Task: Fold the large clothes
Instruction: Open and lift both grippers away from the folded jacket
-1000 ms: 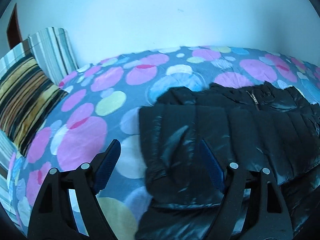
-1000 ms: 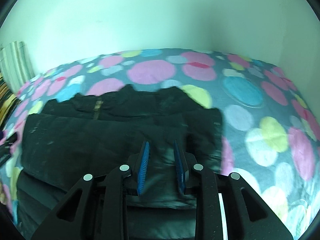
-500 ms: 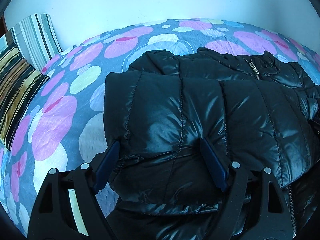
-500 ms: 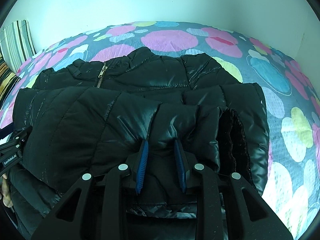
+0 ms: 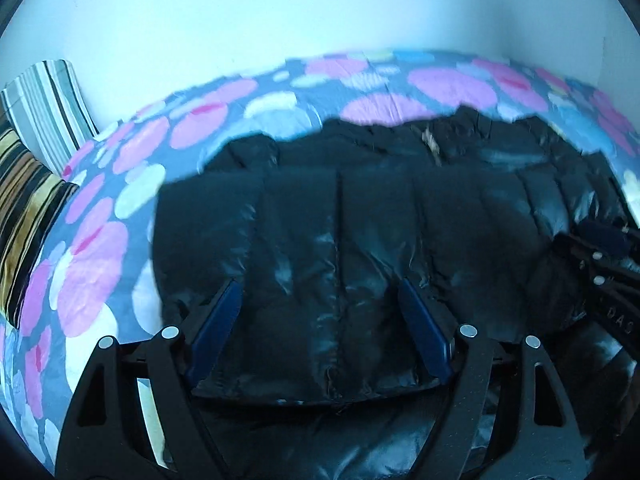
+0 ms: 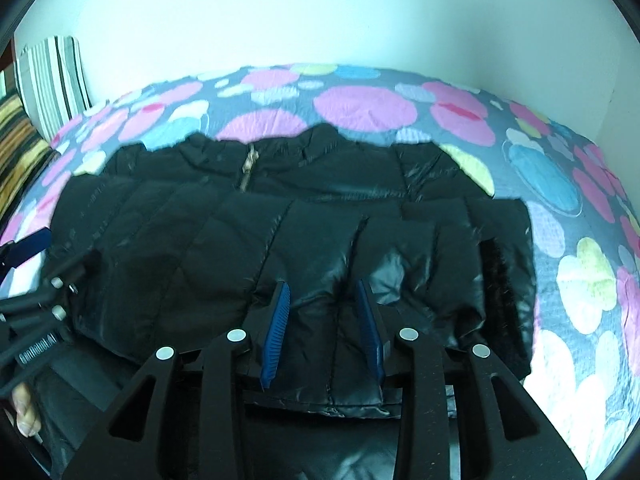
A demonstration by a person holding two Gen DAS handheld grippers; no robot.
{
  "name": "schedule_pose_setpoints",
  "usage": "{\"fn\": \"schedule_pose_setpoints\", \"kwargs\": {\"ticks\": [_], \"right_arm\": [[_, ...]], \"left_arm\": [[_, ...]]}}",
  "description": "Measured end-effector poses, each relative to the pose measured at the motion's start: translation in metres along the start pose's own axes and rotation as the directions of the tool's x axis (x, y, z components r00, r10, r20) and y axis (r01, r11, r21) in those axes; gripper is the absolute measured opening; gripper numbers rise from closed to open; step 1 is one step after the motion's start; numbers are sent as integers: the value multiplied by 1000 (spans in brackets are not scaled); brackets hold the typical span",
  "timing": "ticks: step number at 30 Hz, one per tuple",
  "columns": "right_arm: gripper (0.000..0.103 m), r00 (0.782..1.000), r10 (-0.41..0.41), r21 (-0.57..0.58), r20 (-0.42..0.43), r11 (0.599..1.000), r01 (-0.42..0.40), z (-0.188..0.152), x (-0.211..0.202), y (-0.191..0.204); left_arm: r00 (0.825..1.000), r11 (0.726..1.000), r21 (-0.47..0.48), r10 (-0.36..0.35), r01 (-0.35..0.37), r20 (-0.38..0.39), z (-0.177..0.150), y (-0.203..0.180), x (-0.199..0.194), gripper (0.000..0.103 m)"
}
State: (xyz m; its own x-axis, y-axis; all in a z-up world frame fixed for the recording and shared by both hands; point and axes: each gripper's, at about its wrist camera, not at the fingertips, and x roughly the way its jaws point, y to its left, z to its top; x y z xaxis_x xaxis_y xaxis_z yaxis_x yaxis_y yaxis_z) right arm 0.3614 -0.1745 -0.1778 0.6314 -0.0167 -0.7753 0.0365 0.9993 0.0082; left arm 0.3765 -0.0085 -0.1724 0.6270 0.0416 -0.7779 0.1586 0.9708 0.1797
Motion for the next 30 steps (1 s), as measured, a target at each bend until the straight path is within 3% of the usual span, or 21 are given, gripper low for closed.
{"fn": "schedule_pose_setpoints", "kwargs": {"ticks": [7, 10, 13, 15, 18, 27, 30], "right_arm": [[38, 999, -9, -14, -32, 1000, 8, -7, 21, -1], [38, 1000, -15, -18, -6, 1000, 15, -4, 10, 0], [45, 1000, 21, 1, 17, 1000, -21, -6, -16, -6], [56, 998, 25, 5, 60, 1000, -26, -15, -43, -14], [63, 995, 12, 10, 97, 1000, -13, -37, -80, -31], [64, 1000, 4, 61, 27, 998, -6, -143, -142, -79], [64, 1000, -3, 60, 11, 998, 3, -169, -154, -84]], "left_arm": [[999, 999, 18, 39, -38, -22, -2, -8, 17, 83], [999, 999, 13, 51, -51, 2, -1, -4, -1, 83], [997, 998, 10, 65, -65, 34, -13, 8, -30, 83], [995, 997, -13, 80, -79, 59, -28, 23, -53, 83], [997, 995, -92, 54, -49, 47, -59, 50, -81, 83], [1000, 975, -222, 22, -23, -8, -166, 101, -142, 87], [999, 969, -248, -22, 13, -36, -198, 108, -151, 88]]}}
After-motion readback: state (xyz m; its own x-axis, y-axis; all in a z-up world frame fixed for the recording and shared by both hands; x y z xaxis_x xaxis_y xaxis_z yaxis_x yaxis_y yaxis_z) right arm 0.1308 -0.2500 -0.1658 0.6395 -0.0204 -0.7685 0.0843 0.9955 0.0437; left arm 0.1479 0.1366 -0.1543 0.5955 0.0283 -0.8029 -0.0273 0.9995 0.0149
